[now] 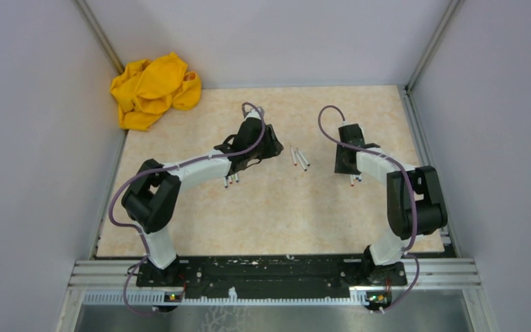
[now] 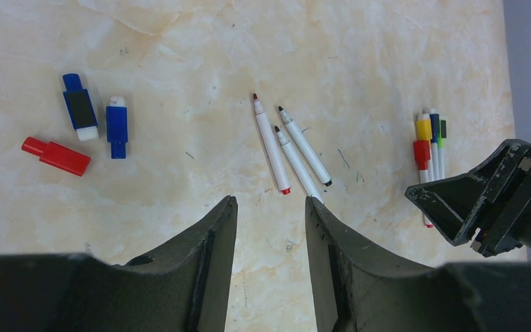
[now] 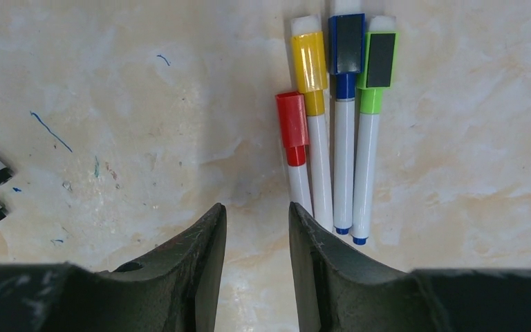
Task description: Open the pen caps
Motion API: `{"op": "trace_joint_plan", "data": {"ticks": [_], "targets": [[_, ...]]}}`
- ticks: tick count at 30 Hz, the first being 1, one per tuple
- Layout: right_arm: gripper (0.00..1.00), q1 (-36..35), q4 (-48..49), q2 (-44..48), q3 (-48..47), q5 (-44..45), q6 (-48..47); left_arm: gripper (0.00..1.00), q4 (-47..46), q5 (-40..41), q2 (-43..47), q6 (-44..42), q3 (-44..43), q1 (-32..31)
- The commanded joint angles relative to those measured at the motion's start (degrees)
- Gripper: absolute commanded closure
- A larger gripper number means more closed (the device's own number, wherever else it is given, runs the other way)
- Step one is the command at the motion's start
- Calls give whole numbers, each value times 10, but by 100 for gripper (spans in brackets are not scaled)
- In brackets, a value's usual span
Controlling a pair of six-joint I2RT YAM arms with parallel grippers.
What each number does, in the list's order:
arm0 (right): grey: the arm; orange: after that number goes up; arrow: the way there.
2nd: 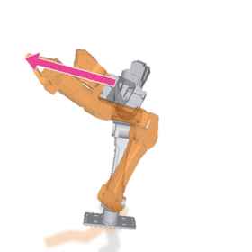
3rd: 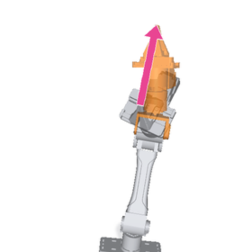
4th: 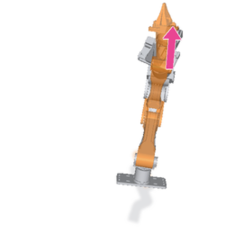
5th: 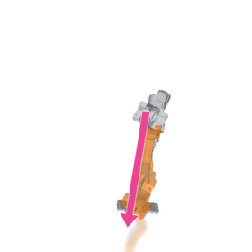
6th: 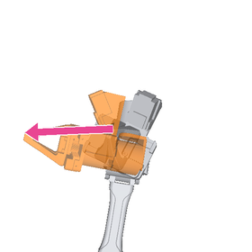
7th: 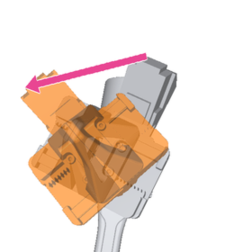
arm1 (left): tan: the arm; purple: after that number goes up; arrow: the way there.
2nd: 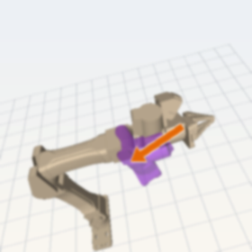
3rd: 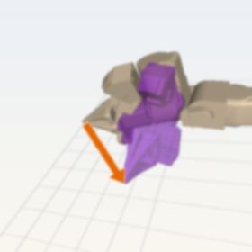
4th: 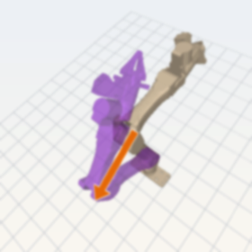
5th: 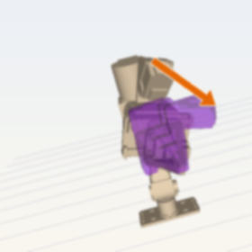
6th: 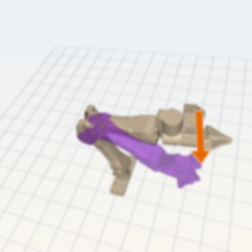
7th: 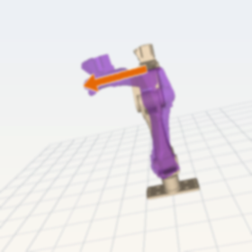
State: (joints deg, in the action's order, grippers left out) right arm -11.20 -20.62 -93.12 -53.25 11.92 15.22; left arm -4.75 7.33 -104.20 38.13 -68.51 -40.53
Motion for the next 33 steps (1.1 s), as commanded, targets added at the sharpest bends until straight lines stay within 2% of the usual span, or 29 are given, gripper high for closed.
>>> {"op": "trace_joint_plan", "data": {"ticks": [1,33], "targets": [[62,9,10,34,-7,11,8,53,-13,4,14,-7,-2,-6],[61,23,28,-14,13,-14,10,53,-14,2,13,-5,3,-6]]}}
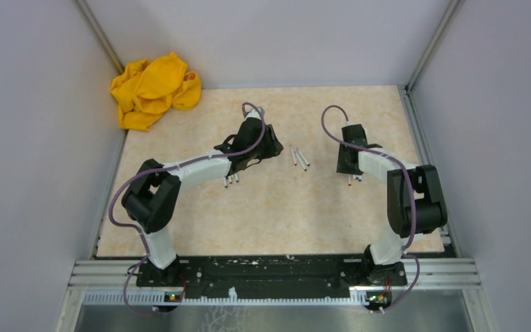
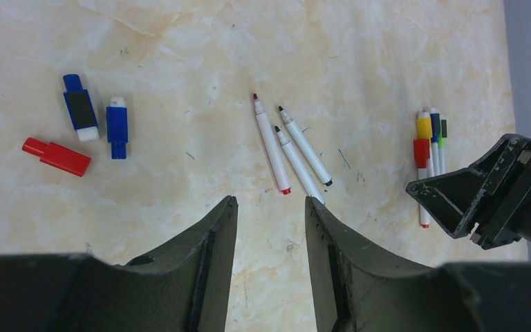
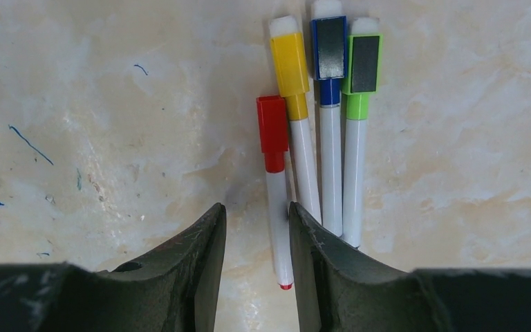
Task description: Open the pen caps
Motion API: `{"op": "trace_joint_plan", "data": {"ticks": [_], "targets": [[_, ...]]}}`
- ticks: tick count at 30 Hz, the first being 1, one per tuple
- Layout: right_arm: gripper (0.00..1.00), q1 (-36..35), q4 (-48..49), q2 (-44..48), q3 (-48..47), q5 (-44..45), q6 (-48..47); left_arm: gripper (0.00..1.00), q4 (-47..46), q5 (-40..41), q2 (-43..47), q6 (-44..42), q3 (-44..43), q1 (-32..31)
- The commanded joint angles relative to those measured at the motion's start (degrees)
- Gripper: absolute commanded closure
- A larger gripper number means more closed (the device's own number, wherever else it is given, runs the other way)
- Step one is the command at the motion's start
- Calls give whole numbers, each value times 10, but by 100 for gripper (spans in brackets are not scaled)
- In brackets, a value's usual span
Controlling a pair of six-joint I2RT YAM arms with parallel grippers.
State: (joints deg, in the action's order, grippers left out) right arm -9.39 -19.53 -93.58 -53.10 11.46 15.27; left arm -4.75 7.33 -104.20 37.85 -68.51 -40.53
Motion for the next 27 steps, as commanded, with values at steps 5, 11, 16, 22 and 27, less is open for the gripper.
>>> {"op": "trace_joint_plan", "data": {"ticks": [5,11,16,22,27], "targets": [[62,5,19,-17,17,-17,13,53,-15,3,16,-2,7,-6],[65,5,19,-19,24,-18,17,53,-17,3,16,-4,9,-6],[90,5,18,-27,33,-18,20,53,-18,4,17,-2,11,-6],[100,-2,23,-21,37,-23,21,52,-19,5,16,-2,8,-6],[100,-29,42,16,33,-71,7,51,-34,-16,19,-2,7,-3]]}}
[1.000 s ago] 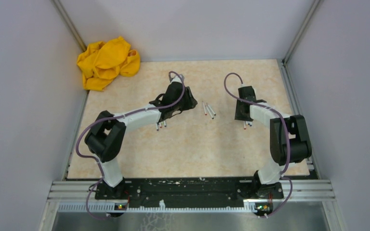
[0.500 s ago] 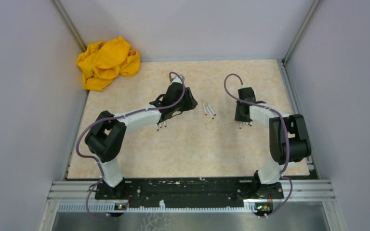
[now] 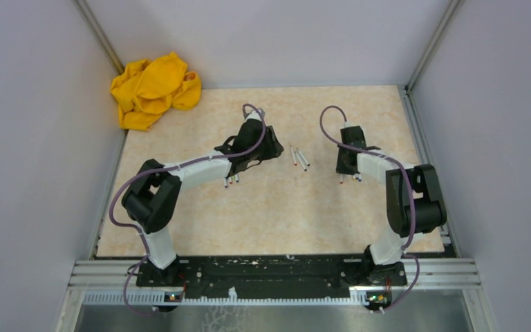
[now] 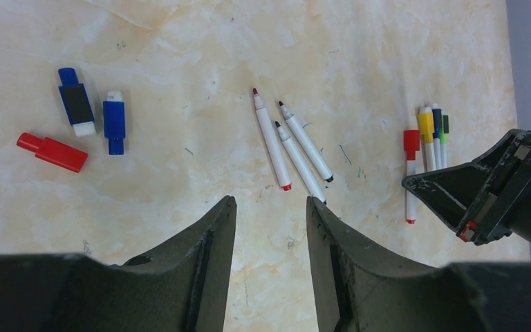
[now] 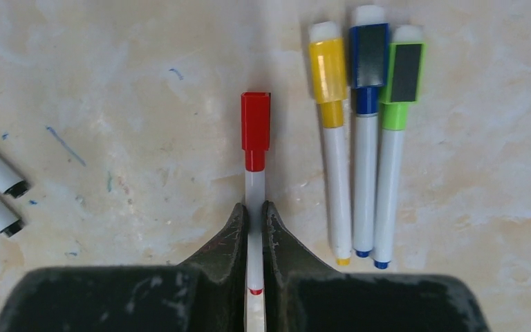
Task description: Open the pen caps
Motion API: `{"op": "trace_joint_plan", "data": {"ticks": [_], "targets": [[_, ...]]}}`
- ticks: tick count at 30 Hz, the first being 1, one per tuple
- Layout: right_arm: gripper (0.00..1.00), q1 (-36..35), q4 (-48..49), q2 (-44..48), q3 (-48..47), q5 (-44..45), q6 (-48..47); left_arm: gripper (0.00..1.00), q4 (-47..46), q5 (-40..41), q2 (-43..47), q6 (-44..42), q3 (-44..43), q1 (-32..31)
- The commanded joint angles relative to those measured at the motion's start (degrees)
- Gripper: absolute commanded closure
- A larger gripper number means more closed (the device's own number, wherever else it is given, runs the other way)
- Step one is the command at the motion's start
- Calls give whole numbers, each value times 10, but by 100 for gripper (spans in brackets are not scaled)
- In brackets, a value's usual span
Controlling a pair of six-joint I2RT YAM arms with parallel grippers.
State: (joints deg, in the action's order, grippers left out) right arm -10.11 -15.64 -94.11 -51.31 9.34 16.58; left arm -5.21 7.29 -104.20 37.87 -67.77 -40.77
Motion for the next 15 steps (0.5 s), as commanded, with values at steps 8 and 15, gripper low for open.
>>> {"op": "trace_joint_plan", "data": {"ticks": [8,15], "targets": [[100,-72,27,48,-27,-191,-9,45,-89,-145,9,15,1,14],[100,-92,74,58,-37,-276,14,42,-106,-195,-6,41,3,25]]}}
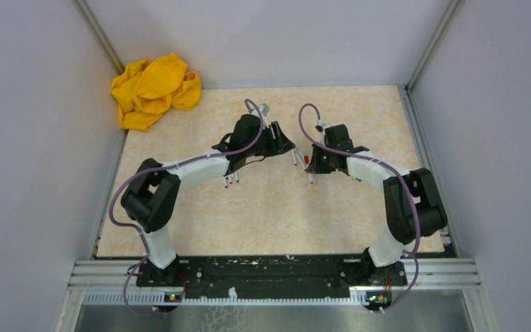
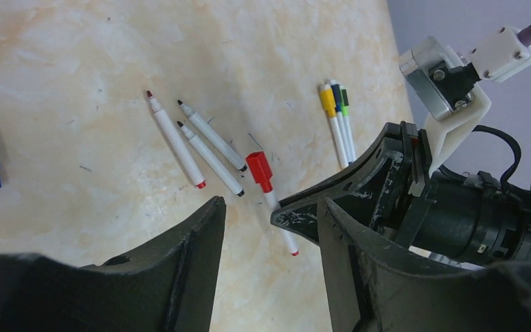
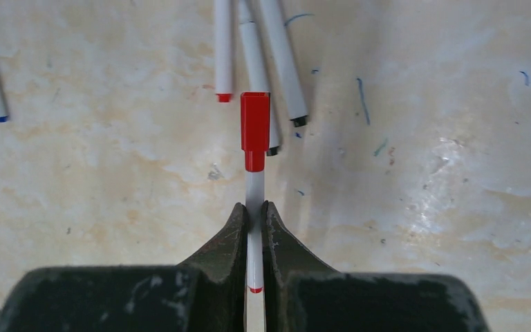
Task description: Open the pen caps
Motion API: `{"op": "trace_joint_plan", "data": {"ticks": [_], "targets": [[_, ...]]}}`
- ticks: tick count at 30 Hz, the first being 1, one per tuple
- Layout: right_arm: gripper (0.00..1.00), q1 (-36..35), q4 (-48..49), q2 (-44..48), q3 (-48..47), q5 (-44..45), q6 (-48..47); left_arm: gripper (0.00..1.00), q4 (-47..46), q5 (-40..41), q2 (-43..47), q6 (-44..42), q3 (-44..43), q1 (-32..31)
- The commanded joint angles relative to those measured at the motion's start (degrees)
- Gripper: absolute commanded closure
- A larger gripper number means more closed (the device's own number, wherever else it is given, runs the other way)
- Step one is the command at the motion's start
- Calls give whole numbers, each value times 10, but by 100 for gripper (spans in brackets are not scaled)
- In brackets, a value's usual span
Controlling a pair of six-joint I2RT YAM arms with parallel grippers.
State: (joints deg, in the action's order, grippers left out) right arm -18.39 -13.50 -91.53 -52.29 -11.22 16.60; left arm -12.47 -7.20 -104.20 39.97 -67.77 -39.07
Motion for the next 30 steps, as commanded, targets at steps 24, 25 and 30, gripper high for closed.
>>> {"op": "trace_joint_plan", "data": {"ticks": [24,25,30], "targets": [[100,-64,84,49,-73,-120,34,42,-35,-74,-26,58,6,23],[100,-64,84,50,-73,-120,35,42,-35,-75,-27,58,7,24],[100,-71,82,52,-74,-120,34,43,-43,-75,-26,67,14,26]]}}
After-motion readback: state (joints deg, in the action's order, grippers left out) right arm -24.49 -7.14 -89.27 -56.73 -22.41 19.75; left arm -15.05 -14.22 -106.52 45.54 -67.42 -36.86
